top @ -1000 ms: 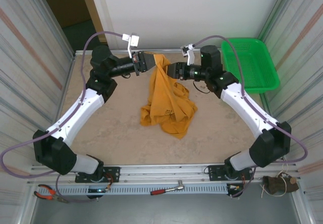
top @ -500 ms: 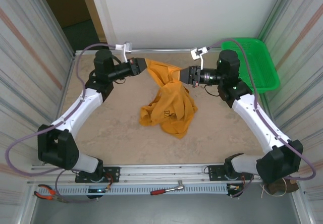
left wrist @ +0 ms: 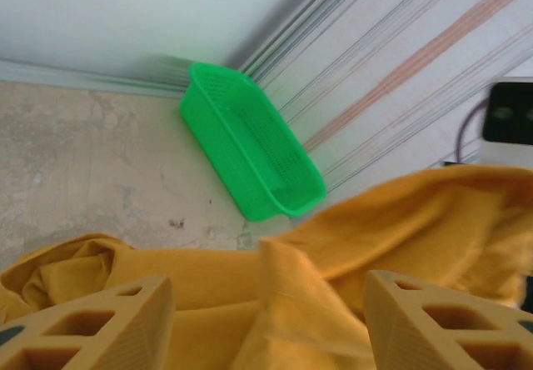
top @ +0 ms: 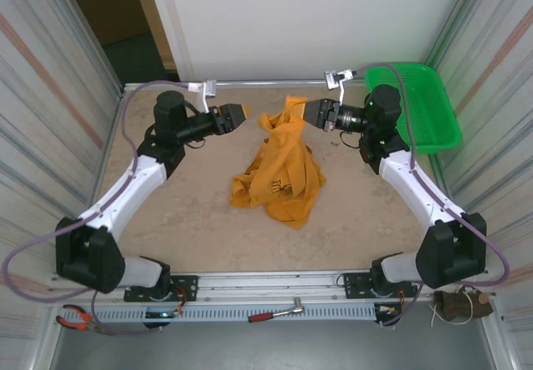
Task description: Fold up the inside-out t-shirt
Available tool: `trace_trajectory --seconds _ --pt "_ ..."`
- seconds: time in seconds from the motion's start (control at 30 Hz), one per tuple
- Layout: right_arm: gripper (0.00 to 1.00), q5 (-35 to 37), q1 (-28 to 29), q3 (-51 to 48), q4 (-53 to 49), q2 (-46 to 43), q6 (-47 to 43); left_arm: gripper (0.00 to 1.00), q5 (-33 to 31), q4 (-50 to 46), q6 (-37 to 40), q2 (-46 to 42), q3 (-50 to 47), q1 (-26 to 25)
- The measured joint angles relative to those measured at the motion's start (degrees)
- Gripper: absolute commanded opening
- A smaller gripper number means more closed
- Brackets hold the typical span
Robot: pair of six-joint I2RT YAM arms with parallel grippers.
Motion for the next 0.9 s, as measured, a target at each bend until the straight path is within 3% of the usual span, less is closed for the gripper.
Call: trace_trajectory --seconds 0.17,0.57,0.73,0.9 --pt "0.00 0.0 0.4 -0.3 2.0 0.9 1.2 0.57 -0.5 2.8 0.0 -2.7 1.0 -4.1" --pt "0.00 0.4 1.9 -0.4 -1.1 1.4 0.1 0.35 1.1 11.0 -5.0 8.3 10.6 -10.9" --pt "0.00 0.6 1.9 -0.4 -2.3 1.4 -0.9 0.34 1.2 11.5 -5.4 8.9 11.9 -11.9" --pt "0.00 1.2 1.9 -0.4 -2.6 1.4 -1.0 0.41 1.4 11.6 -5.5 8.9 11.9 -12.3"
